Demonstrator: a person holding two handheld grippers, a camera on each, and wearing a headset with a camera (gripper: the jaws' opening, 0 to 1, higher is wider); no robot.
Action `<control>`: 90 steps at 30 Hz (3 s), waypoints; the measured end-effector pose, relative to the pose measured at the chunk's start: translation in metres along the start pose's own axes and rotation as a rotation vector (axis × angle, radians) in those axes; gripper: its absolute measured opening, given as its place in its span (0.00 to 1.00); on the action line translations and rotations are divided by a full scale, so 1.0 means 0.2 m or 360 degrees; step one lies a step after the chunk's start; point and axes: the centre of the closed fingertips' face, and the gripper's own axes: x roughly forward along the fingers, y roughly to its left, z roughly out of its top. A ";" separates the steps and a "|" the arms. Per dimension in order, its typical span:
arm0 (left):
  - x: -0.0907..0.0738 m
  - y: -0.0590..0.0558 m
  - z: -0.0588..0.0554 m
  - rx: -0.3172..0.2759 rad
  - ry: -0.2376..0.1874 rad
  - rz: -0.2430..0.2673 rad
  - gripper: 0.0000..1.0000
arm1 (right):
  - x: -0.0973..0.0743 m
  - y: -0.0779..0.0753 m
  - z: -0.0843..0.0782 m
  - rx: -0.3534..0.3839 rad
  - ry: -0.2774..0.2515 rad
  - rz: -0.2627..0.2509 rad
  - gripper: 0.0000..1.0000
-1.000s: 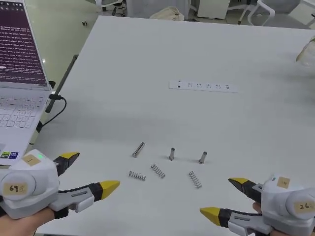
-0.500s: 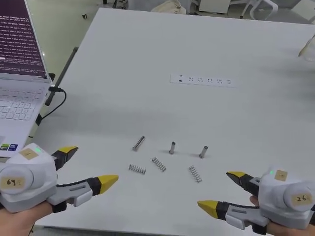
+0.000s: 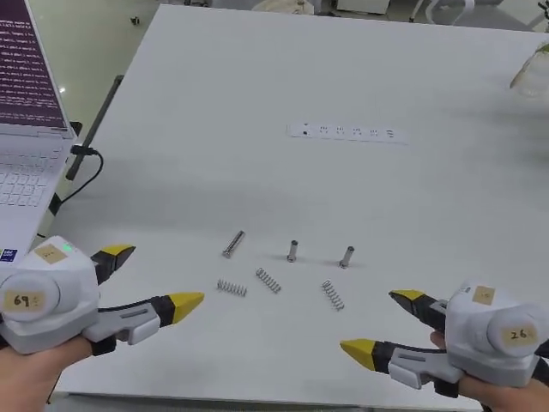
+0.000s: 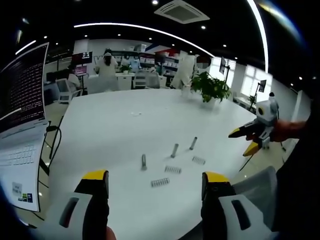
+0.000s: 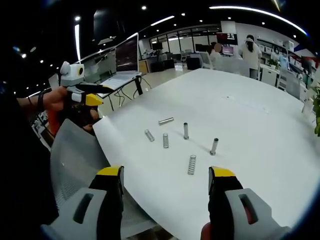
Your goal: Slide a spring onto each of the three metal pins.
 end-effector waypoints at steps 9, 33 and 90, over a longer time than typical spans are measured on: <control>0.06 -0.01 0.04 0.0006 -0.0005 -0.0040 0.71 | -0.02 -0.01 -0.01 0.0026 -0.0012 -0.0025 0.67; 0.25 -0.03 0.03 0.0078 0.0049 -0.0105 0.69 | -0.05 -0.02 -0.01 0.0051 -0.0016 -0.0058 0.64; 0.89 0.16 -0.16 -0.0209 0.0215 -0.0077 0.37 | -0.05 -0.04 -0.07 0.0109 0.0029 -0.0051 0.62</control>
